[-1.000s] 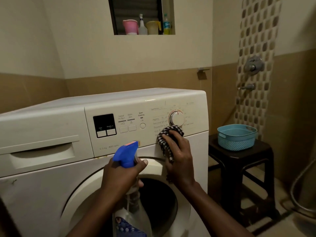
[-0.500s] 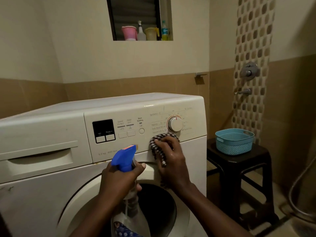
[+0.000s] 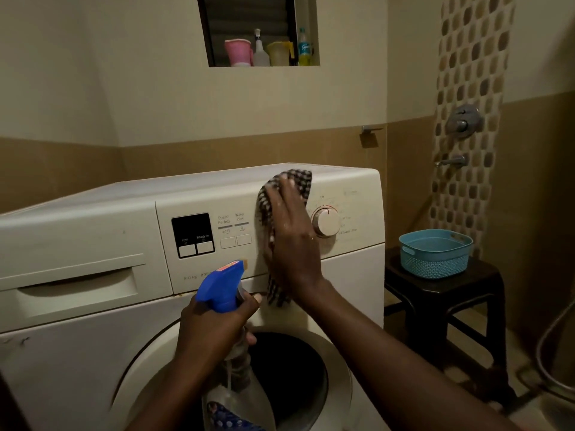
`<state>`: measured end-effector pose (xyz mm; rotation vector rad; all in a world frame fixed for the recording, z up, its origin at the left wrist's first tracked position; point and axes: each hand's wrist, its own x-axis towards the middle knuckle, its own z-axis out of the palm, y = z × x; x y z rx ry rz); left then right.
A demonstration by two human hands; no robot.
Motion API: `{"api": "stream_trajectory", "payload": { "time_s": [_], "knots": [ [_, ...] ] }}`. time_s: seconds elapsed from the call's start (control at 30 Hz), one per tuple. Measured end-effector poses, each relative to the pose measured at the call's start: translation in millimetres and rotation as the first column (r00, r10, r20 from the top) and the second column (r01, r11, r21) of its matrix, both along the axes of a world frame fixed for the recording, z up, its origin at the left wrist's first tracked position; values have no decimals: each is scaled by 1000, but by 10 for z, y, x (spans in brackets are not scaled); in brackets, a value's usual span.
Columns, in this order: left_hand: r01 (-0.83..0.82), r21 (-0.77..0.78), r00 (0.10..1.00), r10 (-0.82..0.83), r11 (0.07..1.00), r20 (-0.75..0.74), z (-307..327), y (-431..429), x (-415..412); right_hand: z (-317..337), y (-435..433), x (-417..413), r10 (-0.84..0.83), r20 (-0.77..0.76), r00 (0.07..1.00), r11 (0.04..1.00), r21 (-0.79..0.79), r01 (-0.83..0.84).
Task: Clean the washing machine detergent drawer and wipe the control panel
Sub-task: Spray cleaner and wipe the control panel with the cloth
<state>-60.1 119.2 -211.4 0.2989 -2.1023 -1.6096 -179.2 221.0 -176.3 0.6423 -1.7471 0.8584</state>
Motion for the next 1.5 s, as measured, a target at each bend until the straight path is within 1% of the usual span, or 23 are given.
{"api": "stream_trajectory", "payload": {
  "time_s": [0.07,0.1,0.13,0.2,0.23,0.27,0.37,0.43,0.47,0.57,0.6,0.7,0.73,0.83,0.9,1.0,1.13,1.27,1.4,1.5],
  "knots": [
    [6,33,1000,-6,999,-6,-3,-36,10,-94,36,21,86,-42,995,990,118,-81],
    [3,42,1000,-2,999,-11,-4,-58,19,-80,66,-9,91,-44,995,988,130,-85],
    [-4,49,1000,5,999,-17,-5,-87,28,-37,85,-50,81,-26,996,993,92,-79],
    [-17,70,999,20,997,-40,-3,-131,39,106,80,-96,67,32,997,996,-64,-64],
    [-21,71,998,25,997,-54,-1,-147,33,161,45,-86,77,41,996,992,-101,-73],
    [-25,62,997,29,998,-67,9,-154,26,185,-5,-51,99,25,995,992,-78,-96],
    [-24,55,994,30,998,-110,62,-128,-5,8,-73,58,195,-41,980,967,173,-185],
    [-28,68,991,36,997,-127,99,-101,-19,-191,69,45,222,-54,974,946,253,-201],
    [-28,71,991,37,997,-128,113,-83,-20,-288,171,27,219,-48,975,949,243,-201],
    [-3,56,993,9,998,-115,123,2,-62,-510,447,80,154,22,988,981,117,-156],
    [9,40,994,-5,999,-109,133,54,-80,-564,518,116,145,39,989,981,125,-149],
    [56,-8,992,-56,998,-115,177,221,-152,-669,744,137,151,76,986,958,235,-165],
    [68,-14,991,-69,998,-113,193,264,-174,-681,826,128,139,95,986,959,234,-158],
    [97,-24,989,-99,995,-110,295,446,-202,-629,1137,148,72,119,990,986,140,-89],
    [116,-13,986,-117,993,-119,367,564,-226,-563,1318,180,47,112,993,995,79,-56],
    [133,-38,978,-137,990,-155,451,699,-321,-505,1557,134,14,98,995,1000,9,-15],
    [132,-61,975,-141,989,-173,538,790,-475,-448,1739,55,-18,56,998,993,-115,25],
    [123,-99,977,-138,988,-164,550,822,-568,-360,1762,35,-54,5,999,967,-249,54],
    [86,-163,977,-116,983,-180,602,857,-611,-406,1746,11,-50,30,998,968,-243,56],
    [126,-162,969,-156,979,-193,636,923,-647,-467,1774,-7,-56,58,997,963,-261,70]
  ]
}}
